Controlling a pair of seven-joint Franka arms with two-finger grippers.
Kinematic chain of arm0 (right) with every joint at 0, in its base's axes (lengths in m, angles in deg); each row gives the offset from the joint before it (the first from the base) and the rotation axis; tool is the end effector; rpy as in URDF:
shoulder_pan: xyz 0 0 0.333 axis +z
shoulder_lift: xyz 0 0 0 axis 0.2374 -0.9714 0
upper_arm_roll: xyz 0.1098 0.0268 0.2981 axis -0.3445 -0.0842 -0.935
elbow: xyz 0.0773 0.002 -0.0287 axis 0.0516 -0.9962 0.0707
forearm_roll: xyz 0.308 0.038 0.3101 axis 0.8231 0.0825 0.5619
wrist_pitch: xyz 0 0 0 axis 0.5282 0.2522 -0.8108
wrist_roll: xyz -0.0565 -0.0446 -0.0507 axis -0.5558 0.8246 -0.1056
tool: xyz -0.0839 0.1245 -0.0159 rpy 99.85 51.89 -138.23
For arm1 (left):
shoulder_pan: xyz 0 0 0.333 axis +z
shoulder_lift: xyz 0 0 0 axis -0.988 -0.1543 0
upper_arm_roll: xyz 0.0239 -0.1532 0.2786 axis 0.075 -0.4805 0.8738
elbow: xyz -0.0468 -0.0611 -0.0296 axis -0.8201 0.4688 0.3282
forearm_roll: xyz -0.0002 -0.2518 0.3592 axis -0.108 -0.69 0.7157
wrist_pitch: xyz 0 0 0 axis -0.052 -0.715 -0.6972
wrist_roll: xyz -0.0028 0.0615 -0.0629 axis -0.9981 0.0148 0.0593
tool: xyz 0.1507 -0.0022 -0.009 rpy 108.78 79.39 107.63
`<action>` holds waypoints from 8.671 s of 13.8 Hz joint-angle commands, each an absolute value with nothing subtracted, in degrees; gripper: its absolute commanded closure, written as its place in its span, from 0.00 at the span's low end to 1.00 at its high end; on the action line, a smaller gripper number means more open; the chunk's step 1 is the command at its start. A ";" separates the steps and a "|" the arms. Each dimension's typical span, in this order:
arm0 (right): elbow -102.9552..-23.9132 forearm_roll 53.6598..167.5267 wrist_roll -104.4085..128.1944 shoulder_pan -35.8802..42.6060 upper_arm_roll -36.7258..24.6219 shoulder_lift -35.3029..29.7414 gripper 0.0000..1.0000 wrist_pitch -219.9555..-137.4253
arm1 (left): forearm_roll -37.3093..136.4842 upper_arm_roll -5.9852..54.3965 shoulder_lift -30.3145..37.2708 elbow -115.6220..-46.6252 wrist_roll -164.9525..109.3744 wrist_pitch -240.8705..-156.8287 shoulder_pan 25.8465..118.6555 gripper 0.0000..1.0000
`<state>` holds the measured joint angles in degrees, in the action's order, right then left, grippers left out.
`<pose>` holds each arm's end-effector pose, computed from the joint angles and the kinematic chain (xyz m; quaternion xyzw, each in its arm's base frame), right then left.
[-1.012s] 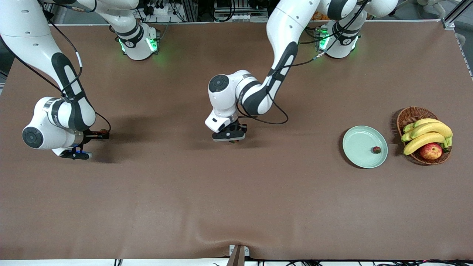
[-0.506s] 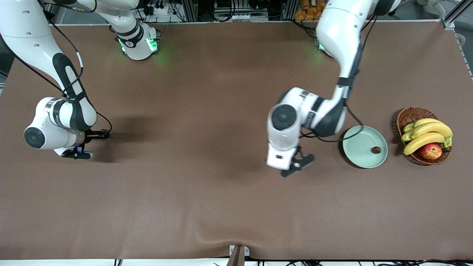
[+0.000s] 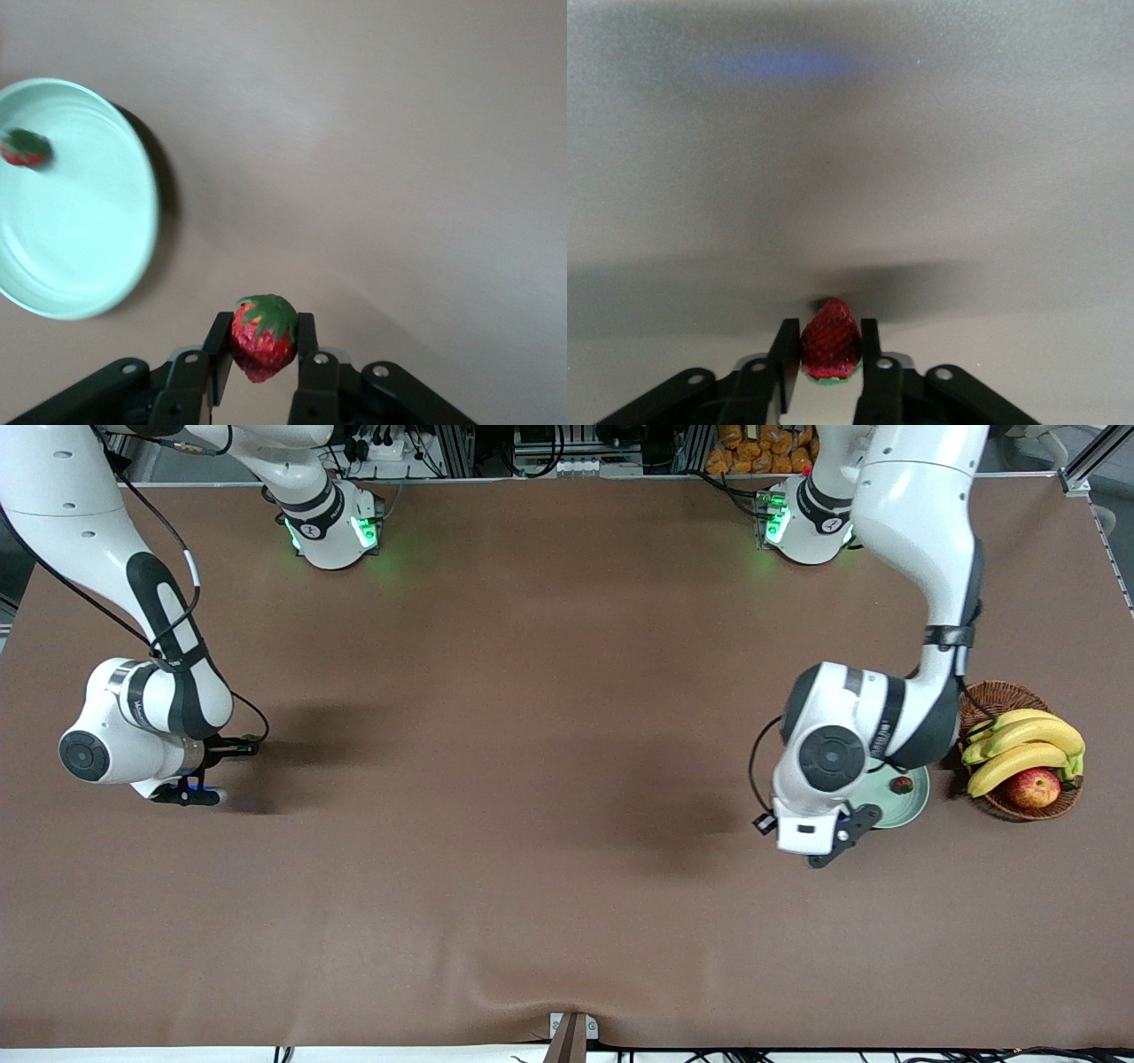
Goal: Collect all strawberries into plate
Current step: 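Carry the strawberry to the green plate with the left gripper and release, then set the last strawberry mid-table with the right gripper while the left gripper returns, then grasp the last strawberry with the left gripper while the right gripper retracts, then carry the strawberry to the green plate with the left gripper and release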
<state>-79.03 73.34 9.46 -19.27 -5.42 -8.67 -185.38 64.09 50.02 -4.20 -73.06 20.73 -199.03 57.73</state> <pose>0.5633 -0.1206 0.1000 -0.9814 0.0318 0.1895 0.0025 0.6864 -0.1924 0.2190 -0.9478 -0.3021 0.0078 0.1013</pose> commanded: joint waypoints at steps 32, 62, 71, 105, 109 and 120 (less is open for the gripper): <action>-58.46 102.91 37.58 22.30 -6.40 -18.68 1.00 -188.49 | 62.89 35.95 4.32 -86.71 1.07 -210.01 74.54 0.00; -45.27 82.47 23.38 -6.96 -6.14 13.73 0.00 -149.73 | 63.50 52.28 -24.33 -57.09 27.20 -228.20 23.13 0.00; -45.71 70.59 11.56 -14.53 -6.05 16.11 0.00 -145.33 | 63.50 53.96 -27.06 -57.09 27.20 -229.08 19.87 0.00; -45.27 76.74 14.64 -15.49 -5.88 15.32 0.00 -140.68 | 59.90 52.55 -3.08 -76.40 18.18 -206.14 54.91 1.00; -45.27 76.73 14.73 -15.32 -5.96 15.32 0.00 -140.68 | 59.90 52.55 1.58 -84.40 4.99 -206.23 61.51 1.00; -45.10 76.82 14.73 -15.41 -5.96 15.32 0.00 -140.68 | 59.90 52.46 -2.01 -88.46 -11.90 -206.23 67.94 0.51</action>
<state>-45.44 76.29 14.10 -14.43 -5.40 15.26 -140.73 60.87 52.80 -2.48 -87.80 -8.40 -206.14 66.56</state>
